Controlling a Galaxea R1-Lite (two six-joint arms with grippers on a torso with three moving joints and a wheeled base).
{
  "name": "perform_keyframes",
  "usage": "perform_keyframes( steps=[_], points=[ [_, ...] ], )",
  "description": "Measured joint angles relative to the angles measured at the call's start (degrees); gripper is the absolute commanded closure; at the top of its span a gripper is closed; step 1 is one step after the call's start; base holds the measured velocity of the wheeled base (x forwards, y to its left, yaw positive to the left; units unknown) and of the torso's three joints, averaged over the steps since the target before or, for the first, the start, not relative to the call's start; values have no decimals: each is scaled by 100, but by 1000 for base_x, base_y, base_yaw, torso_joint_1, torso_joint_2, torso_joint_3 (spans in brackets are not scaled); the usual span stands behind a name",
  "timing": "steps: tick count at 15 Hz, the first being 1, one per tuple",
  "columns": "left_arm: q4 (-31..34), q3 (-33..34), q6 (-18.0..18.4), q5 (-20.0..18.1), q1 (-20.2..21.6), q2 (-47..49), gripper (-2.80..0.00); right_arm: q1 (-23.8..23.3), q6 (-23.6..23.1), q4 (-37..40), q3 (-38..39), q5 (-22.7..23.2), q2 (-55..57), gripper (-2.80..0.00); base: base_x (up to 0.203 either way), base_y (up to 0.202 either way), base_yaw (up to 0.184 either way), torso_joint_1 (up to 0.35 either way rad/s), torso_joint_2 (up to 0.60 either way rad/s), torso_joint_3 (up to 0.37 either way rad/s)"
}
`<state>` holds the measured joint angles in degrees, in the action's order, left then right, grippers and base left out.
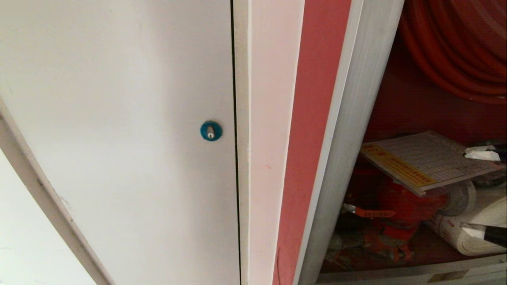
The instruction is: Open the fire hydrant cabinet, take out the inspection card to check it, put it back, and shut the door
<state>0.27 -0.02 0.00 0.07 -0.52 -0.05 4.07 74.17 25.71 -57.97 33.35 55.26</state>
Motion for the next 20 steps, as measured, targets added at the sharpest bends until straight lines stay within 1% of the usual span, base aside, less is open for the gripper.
perform_keyframes(
  steps=[1,2,3,4,6,7,10,11,13,15,17,20],
  points=[
    [0,0,0,0,0,0,0,4,-181,415,-168,-4,-81,-280,0,0,0,0,0,0],
    [0,0,0,1,0,0,0,11,-457,865,-371,-4,-154,-280,0,0,0,0,0,0],
    [0,0,0,2,0,0,0,17,-842,1316,-550,-22,-206,-280,0,0,0,0,0,0],
    [0,0,0,2,0,0,0,26,-1322,1745,-681,-86,-237,0,0,0,0,0,0,0],
    [-1,0,2,0,0,0,0,28,-2394,2498,-911,-386,-214,0,0,0,0,0,0,0],
    [0,0,0,2,0,0,0,33,-2915,2741,-1001,-522,-170,0,0,0,0,0,0,0],
    [0,0,0,0,0,0,0,37,-4528,2854,-1134,-930,77,0,0,0,0,0,0,0],
    [0,0,0,2,0,0,0,66,-4944,2846,-1201,-1045,214,0,0,0,0,0,0,0],
    [-2,0,0,0,0,0,0,273,-5582,2843,-1291,-1179,469,0,0,0,0,0,0,0],
    [0,0,0,2,0,0,0,507,-6025,2828,-1370,-1361,688,0,0,0,0,0,0,0],
    [-1,0,0,0,0,0,0,653,-6096,2677,-1477,-1431,931,0,0,0,0,0,0,0],
    [0,0,2,0,0,0,0,719,-6103,2164,-1546,-1514,1204,0,0,0,0,0,0,0]
  ],
)
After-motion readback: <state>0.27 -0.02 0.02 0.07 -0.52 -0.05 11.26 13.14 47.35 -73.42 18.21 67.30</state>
